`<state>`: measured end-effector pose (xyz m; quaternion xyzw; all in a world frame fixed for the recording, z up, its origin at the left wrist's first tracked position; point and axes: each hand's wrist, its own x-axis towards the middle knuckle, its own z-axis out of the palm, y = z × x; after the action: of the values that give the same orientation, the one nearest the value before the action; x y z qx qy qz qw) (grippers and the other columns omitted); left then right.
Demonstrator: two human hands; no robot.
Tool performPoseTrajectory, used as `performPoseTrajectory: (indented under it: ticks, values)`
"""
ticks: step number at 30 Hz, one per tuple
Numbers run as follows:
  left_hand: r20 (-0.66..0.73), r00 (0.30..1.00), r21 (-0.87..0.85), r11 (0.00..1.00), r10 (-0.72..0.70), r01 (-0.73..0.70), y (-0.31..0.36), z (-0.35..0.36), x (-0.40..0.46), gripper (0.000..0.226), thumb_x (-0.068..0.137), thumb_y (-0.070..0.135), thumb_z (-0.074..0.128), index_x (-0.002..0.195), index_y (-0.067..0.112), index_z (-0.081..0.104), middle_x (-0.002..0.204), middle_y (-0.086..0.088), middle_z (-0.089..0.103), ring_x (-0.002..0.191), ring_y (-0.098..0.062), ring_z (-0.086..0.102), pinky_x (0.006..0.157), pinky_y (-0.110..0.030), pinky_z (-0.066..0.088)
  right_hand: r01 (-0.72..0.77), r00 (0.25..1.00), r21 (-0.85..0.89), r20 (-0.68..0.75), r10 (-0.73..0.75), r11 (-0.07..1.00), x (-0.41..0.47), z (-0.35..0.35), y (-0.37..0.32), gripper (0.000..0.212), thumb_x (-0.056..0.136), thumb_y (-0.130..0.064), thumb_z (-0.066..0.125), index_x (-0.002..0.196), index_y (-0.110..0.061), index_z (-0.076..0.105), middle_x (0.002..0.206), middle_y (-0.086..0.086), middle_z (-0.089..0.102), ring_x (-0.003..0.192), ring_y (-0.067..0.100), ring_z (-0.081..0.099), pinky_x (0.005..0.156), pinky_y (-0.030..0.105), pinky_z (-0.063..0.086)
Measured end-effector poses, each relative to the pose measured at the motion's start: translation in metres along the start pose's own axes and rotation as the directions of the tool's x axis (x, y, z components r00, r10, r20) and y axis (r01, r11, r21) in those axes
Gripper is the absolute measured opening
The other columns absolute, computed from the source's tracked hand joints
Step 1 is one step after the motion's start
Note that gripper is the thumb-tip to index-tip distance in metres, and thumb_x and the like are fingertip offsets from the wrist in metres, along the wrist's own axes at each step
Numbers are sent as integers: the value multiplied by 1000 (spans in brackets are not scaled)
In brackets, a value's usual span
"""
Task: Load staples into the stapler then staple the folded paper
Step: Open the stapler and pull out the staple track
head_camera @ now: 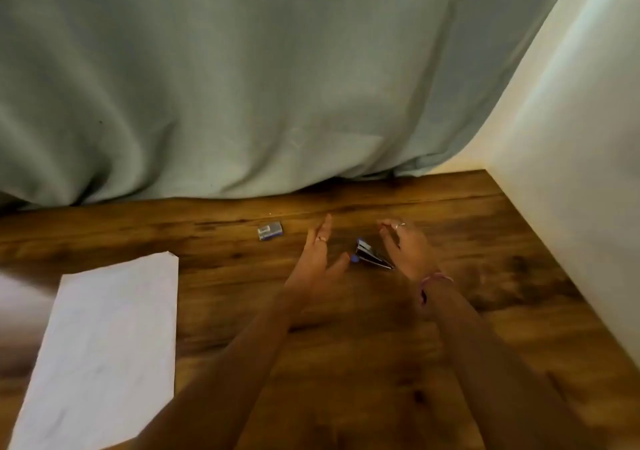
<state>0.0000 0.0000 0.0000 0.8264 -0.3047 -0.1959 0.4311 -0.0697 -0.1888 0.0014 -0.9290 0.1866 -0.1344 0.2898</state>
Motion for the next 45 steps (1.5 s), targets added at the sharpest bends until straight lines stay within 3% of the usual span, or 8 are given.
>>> performPoseTrajectory:
  ticks: [3, 7, 13, 21, 30, 34, 38, 45]
  values:
    - [-11, 972, -337, 916, -237, 219, 5, 11, 1, 70, 92, 18, 59, 150, 20, 20, 149, -5, 39, 126, -15, 47, 98, -28, 45, -23, 993, -17, 113, 24, 1000, 4, 7, 6, 30, 98, -23, 46, 124, -15, 58, 124, 8, 60, 112, 22, 55, 92, 32, 44]
    - [186, 840, -728, 503, -510, 466, 12, 28, -2, 44, 93, 10, 57, 135, 11, 45, 122, -12, 61, 106, -18, 61, 90, -30, 53, -126, 969, 6, 213, 122, 992, 4, 16, 14, 31, 96, -24, 50, 124, -14, 58, 124, 6, 60, 111, 18, 55, 90, 26, 42]
    - [320, 742, -826, 211, -589, 524, 20, 50, 2, 12, 94, 6, 53, 104, 6, 60, 113, -14, 62, 107, -24, 60, 93, -33, 49, -170, 939, 4, 303, 161, 985, 6, 19, 23, 33, 93, -27, 57, 123, -15, 60, 124, 5, 60, 111, 17, 54, 87, 22, 37]
    - [218, 740, -840, 264, -636, 474, 25, 65, 6, 18, 95, 4, 47, 91, 12, 62, 95, -6, 64, 91, -14, 61, 79, -25, 49, -163, 955, -28, 248, 164, 986, -10, 33, 20, 31, 95, -21, 52, 123, -11, 60, 122, 13, 54, 114, 27, 49, 96, 33, 36]
    - [163, 797, -837, 347, -582, 424, 21, 75, -3, 30, 98, 8, 48, 127, 10, 55, 118, -7, 67, 108, -15, 63, 87, -27, 50, -190, 981, 283, 85, 173, 940, -45, 45, 8, 22, 92, -9, 55, 114, -6, 58, 114, 7, 62, 107, 21, 57, 90, 31, 45]
    - [199, 851, -841, 361, -487, 403, 17, 67, -11, 21, 98, 7, 48, 109, 16, 64, 108, -3, 70, 98, -9, 65, 85, -24, 51, -314, 950, 577, 191, 249, 754, -54, 37, 4, 31, 93, -11, 54, 123, -18, 54, 108, -12, 60, 105, 8, 58, 78, 15, 47]
    - [147, 914, -822, 468, -377, 325, 15, 52, -25, 20, 94, 10, 57, 112, 14, 64, 115, -8, 68, 106, -17, 66, 87, -30, 55, -391, 920, 708, 329, 215, 588, -65, 25, -4, 25, 93, -19, 55, 109, -38, 61, 108, -11, 66, 100, 3, 63, 79, 22, 53]
    - [96, 977, -763, 617, -189, 194, 24, 21, -49, 22, 90, 8, 62, 112, 10, 63, 109, -10, 69, 103, -24, 67, 84, -39, 56, -394, 919, 847, 361, 158, 357, -78, 7, -37, 30, 79, -41, 63, 105, -27, 69, 107, 0, 72, 102, 17, 67, 79, 35, 57]
